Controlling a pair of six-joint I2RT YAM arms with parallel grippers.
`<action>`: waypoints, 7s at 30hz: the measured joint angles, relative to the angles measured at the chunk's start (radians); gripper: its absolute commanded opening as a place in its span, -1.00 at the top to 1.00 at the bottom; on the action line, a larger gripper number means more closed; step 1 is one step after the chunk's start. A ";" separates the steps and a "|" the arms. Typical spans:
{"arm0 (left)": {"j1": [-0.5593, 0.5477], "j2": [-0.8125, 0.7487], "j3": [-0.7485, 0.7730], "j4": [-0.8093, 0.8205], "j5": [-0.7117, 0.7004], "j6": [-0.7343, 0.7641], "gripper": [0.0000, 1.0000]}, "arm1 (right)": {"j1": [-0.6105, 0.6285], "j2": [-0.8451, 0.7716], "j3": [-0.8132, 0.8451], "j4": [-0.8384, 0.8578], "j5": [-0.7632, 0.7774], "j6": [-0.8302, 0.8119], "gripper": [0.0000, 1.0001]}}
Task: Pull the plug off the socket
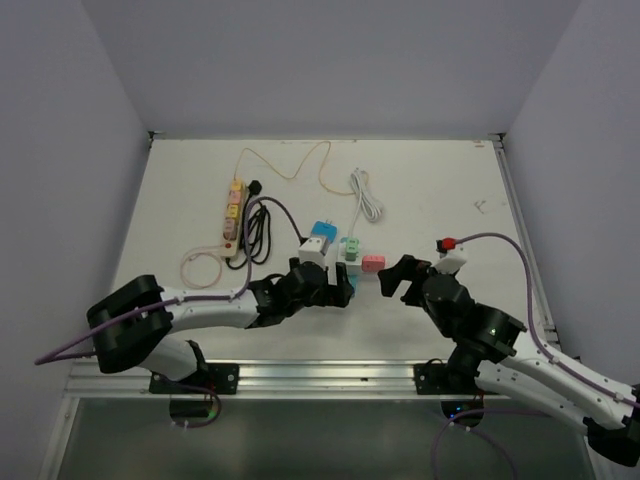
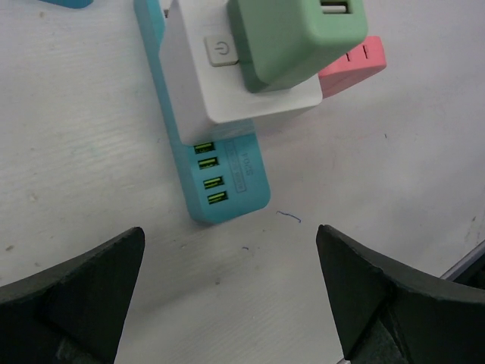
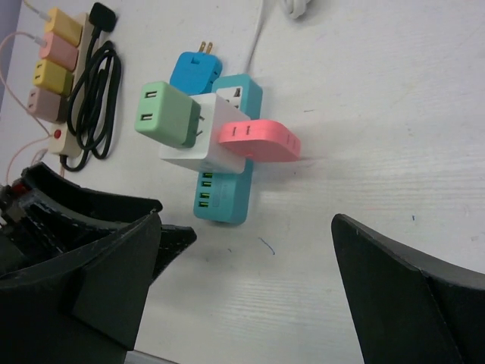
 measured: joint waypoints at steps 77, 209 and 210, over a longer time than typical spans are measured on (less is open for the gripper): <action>0.148 -0.035 -0.110 0.000 0.236 0.340 1.00 | -0.076 0.620 0.053 0.450 -0.569 -0.685 1.00; -0.021 0.175 -0.349 0.707 -0.203 0.344 -0.45 | -0.116 0.949 0.514 0.264 -0.652 -0.942 0.33; -0.021 0.187 -0.343 0.715 -0.208 0.343 -0.41 | -0.116 0.949 0.514 0.264 -0.652 -0.942 0.36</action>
